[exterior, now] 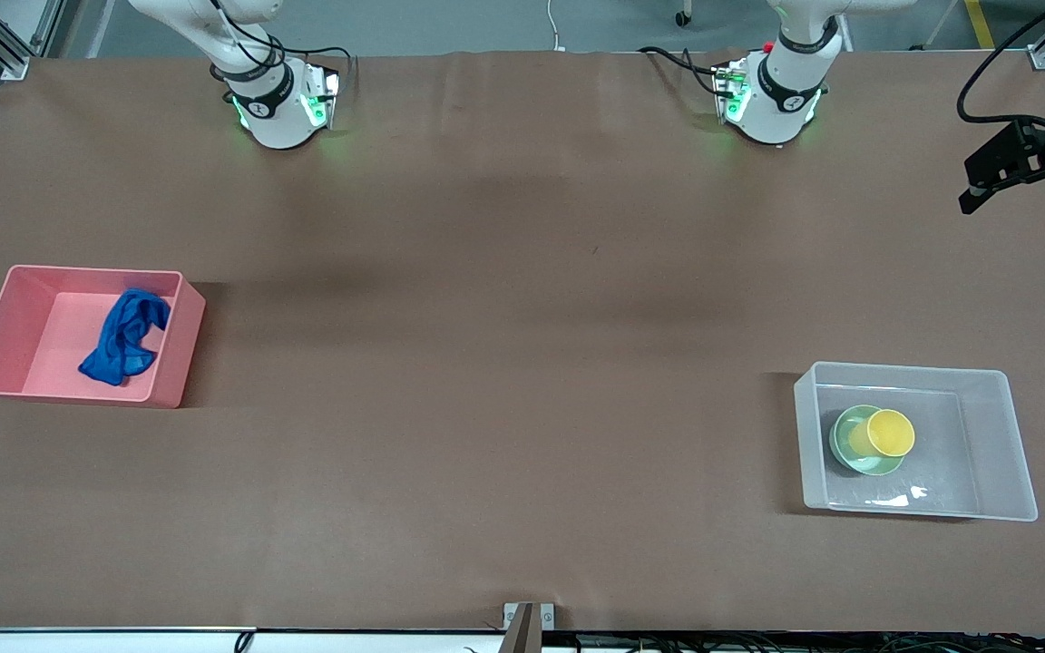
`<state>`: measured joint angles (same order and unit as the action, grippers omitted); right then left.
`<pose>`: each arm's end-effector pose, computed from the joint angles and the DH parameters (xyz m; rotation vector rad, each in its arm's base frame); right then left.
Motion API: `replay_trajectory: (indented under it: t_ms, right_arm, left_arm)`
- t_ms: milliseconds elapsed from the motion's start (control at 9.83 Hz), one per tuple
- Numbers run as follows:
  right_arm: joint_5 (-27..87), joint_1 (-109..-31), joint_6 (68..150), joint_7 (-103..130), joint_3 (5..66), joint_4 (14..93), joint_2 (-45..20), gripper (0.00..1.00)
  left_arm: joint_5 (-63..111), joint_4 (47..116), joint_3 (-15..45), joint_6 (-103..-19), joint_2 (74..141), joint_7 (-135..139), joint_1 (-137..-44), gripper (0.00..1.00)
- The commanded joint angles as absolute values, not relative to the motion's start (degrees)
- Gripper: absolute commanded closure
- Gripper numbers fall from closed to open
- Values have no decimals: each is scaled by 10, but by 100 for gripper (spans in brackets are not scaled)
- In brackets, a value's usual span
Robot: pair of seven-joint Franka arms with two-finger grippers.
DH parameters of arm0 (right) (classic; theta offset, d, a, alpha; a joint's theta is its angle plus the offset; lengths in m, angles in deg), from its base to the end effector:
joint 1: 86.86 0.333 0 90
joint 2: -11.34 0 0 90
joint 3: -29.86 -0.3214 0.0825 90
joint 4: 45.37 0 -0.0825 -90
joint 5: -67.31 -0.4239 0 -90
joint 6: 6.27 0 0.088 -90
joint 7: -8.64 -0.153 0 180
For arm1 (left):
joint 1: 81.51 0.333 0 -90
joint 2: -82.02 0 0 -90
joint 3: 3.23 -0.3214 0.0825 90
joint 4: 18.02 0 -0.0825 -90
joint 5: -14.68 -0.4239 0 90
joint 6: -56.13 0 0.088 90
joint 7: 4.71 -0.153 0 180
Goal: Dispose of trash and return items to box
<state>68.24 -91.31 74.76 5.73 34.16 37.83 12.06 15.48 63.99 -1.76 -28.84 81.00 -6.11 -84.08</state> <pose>0.5649 -0.0899 0.6375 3.1110 -0.3213 -0.0408 0.5793 -0.0433 0.6572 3.1211 -0.1510 0.1081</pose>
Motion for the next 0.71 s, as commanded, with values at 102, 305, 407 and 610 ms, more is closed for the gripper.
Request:
replay_trajectory:
  t_ms: [102,305,407,610]
  right_arm:
    - [684,-916,742,62,340,375,120,0]
    - [684,-916,742,62,340,375,120,0]
    - [684,-916,742,62,340,375,120,0]
    - [684,-916,738,62,340,375,120,0]
  left_arm:
    - [146,637,-1,-255,826,-4,-838,0]
    - [148,645,-1,-250,820,-22,-837,0]
    - [148,656,-1,-248,815,-28,-837,0]
    - [149,656,-1,-249,815,-29,-837,0]
